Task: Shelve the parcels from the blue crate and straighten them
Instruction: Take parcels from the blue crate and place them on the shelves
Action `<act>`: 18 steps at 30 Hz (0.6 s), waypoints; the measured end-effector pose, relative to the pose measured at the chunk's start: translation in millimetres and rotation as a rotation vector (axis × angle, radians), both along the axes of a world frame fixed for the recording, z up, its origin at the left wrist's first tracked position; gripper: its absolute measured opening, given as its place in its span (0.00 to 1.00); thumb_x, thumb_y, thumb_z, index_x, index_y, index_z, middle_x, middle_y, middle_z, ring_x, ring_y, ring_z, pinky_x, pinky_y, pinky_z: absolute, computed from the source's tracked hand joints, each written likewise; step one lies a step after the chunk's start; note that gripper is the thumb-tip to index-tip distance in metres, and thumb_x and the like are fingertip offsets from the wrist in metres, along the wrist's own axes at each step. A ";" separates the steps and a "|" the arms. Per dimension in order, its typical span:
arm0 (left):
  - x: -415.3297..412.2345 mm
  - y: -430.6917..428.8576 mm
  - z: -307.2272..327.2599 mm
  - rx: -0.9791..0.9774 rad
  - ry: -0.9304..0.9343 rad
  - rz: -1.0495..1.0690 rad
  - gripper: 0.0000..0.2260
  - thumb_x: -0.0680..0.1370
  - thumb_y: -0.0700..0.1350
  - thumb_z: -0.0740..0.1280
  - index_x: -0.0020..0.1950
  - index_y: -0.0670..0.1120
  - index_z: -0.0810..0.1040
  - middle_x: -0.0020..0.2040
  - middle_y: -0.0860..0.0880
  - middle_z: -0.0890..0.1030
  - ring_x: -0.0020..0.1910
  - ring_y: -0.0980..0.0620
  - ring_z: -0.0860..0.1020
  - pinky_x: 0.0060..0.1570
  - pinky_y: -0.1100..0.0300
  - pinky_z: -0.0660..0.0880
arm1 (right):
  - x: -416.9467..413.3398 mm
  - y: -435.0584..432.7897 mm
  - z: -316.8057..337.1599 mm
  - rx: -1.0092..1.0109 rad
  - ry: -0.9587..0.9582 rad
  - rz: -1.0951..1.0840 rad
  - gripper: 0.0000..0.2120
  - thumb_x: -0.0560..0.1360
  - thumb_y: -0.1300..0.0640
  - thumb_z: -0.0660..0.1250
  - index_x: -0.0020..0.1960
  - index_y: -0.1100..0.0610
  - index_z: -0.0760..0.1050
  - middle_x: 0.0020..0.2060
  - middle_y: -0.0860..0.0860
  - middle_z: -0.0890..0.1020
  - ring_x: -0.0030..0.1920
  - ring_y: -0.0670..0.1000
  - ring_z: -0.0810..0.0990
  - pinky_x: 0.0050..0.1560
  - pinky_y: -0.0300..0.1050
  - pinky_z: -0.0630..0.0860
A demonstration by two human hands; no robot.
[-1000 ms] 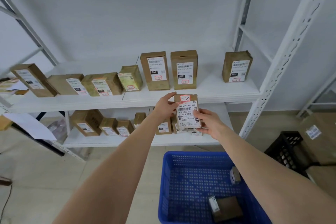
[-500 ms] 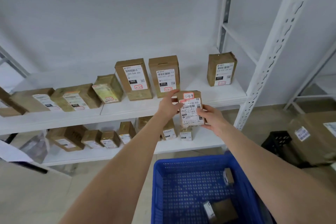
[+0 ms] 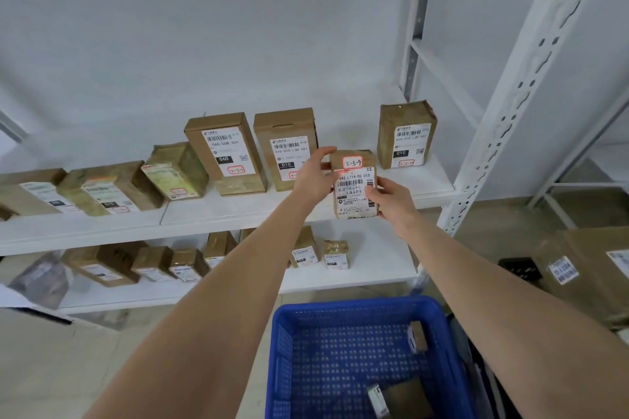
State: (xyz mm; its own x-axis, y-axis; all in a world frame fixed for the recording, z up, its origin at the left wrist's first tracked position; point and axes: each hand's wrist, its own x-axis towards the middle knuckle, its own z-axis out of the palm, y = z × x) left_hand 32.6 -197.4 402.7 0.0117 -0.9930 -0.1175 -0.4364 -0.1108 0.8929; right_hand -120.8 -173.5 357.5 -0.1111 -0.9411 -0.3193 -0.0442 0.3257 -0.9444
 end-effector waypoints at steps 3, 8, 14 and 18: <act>-10.0 -10.9 -0.6 0.016 0.006 0.015 0.22 0.76 0.32 0.64 0.66 0.52 0.70 0.58 0.45 0.78 0.54 0.46 0.79 0.52 0.46 0.79 | -7.3 -12.0 -1.9 -0.010 -0.019 -0.005 0.17 0.78 0.64 0.65 0.66 0.59 0.75 0.56 0.56 0.82 0.53 0.54 0.81 0.60 0.53 0.77; -26.1 -25.6 -2.1 0.005 -0.020 0.040 0.22 0.76 0.32 0.64 0.65 0.52 0.70 0.58 0.45 0.79 0.54 0.46 0.80 0.51 0.46 0.80 | -18.3 -33.4 -8.7 -0.026 0.055 0.002 0.14 0.77 0.62 0.66 0.62 0.54 0.78 0.54 0.53 0.83 0.54 0.54 0.81 0.60 0.55 0.77; -42.5 -41.5 -11.4 -0.023 -0.053 0.013 0.26 0.76 0.34 0.66 0.71 0.53 0.68 0.58 0.44 0.77 0.56 0.43 0.78 0.55 0.45 0.78 | -28.5 -51.6 -13.3 -0.094 0.260 -0.001 0.13 0.78 0.60 0.64 0.61 0.54 0.78 0.55 0.53 0.82 0.51 0.51 0.78 0.55 0.46 0.75; -54.8 -50.1 -21.3 -0.073 -0.113 0.014 0.25 0.76 0.32 0.63 0.70 0.51 0.70 0.60 0.43 0.77 0.57 0.44 0.78 0.56 0.47 0.77 | -32.5 -62.9 -20.4 -0.102 0.403 -0.042 0.13 0.77 0.60 0.65 0.60 0.53 0.80 0.53 0.53 0.83 0.54 0.55 0.79 0.54 0.46 0.75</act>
State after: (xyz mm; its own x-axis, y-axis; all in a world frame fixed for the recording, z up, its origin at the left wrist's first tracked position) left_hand -22.1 -247.5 381.3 0.0344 -0.9985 -0.0416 -0.5339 -0.0535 0.8438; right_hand -153.3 -236.4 337.1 -0.2466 -0.9578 -0.1475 -0.4058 0.2403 -0.8818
